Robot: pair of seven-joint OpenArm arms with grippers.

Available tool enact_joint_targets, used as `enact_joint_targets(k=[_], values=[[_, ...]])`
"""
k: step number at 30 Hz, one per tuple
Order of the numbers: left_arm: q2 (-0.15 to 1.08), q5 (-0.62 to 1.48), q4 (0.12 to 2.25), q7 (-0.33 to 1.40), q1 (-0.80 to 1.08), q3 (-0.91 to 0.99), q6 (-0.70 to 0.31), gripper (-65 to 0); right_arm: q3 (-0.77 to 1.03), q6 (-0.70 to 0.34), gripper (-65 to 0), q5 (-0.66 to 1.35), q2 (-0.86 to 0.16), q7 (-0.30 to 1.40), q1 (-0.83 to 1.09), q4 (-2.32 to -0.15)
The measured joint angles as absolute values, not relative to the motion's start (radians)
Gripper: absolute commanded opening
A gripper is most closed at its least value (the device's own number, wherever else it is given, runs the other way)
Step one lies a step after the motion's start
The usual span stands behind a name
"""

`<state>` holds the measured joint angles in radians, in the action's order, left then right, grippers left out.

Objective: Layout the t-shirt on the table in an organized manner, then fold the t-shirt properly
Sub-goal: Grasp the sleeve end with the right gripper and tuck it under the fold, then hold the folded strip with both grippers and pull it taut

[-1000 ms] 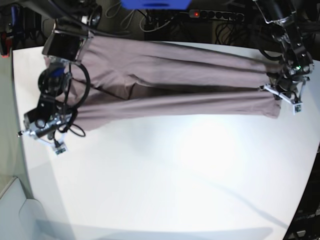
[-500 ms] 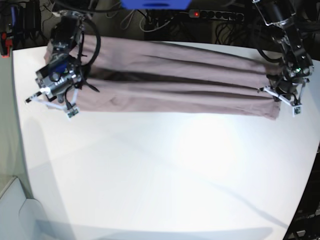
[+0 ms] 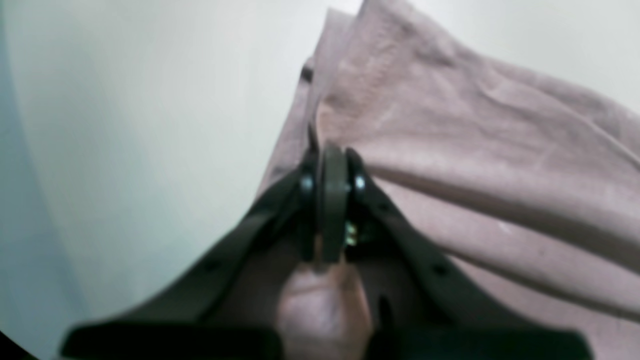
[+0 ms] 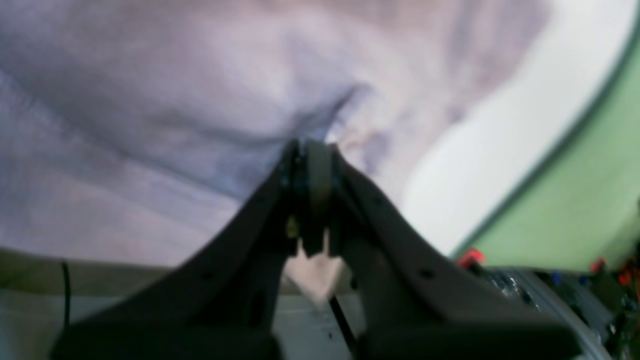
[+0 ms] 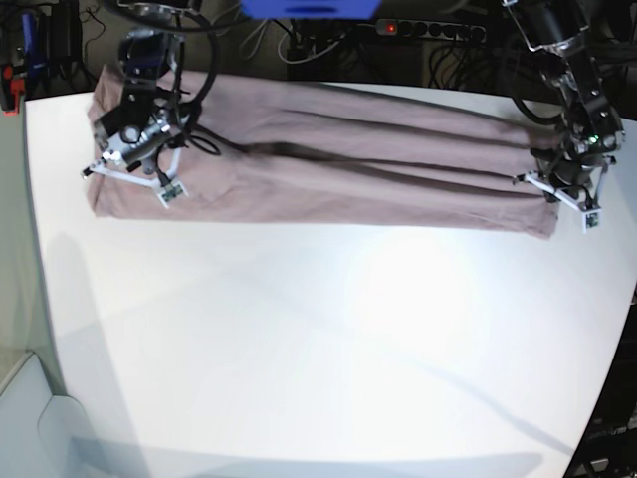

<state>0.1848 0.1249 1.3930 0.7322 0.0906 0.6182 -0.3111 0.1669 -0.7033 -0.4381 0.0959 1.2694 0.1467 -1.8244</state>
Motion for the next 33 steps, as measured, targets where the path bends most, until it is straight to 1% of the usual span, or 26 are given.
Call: enact_joint_targets(k=[3,7,10,13,17,21,22,25,29,33], values=[[0.184,0.125,1.394,0.735,0.091,0.619,-0.311,-64.8,0.183,-0.702,-56.7,-0.466,0.094,1.247,0.114,-1.747],[0.184,0.132,1.395,0.737,0.091,0.617,-0.311,-64.8,0.244,-0.699,-46.9,-0.492,0.092,1.159,0.049,-1.665],[0.183,0.133,1.395,0.74,0.091,0.616,-0.311,-64.8,0.309,-0.694,-42.0,-0.48,0.075,1.103,-0.026,-1.579],[0.183,0.136,1.396,0.743,0.088,0.614,-0.312,-64.8,0.347,-0.691,-40.9,-0.441,0.038,1.039,-0.084,-1.498],[0.181,0.137,1.396,0.753,0.083,0.613,-0.315,-64.8,0.368,-0.691,-41.0,-0.435,0.013,0.997,-0.155,-1.405],[0.182,0.136,1.397,0.751,0.083,0.613,-0.321,-64.8,0.371,-0.691,-41.0,-0.43,0.008,0.974,-0.157,-1.398],[0.182,0.132,1.401,0.752,0.083,0.613,-0.348,-64.7,0.371,-0.691,-41.0,-0.429,0.008,0.974,-0.157,-1.398],[0.183,0.12,1.425,0.813,0.081,0.617,-0.424,-64.6,0.371,-0.687,-41.0,-0.43,0.008,0.973,-0.157,-1.398],[0.179,0.109,1.492,0.941,0.078,0.618,-0.448,-64.6,0.371,-0.684,-41.0,-0.43,0.008,0.971,-0.157,-1.398],[0.18,0.11,1.576,0.991,0.078,0.618,-0.453,-64.5,0.371,-0.683,-41.0,-0.429,0.008,0.971,-0.157,-1.398]])
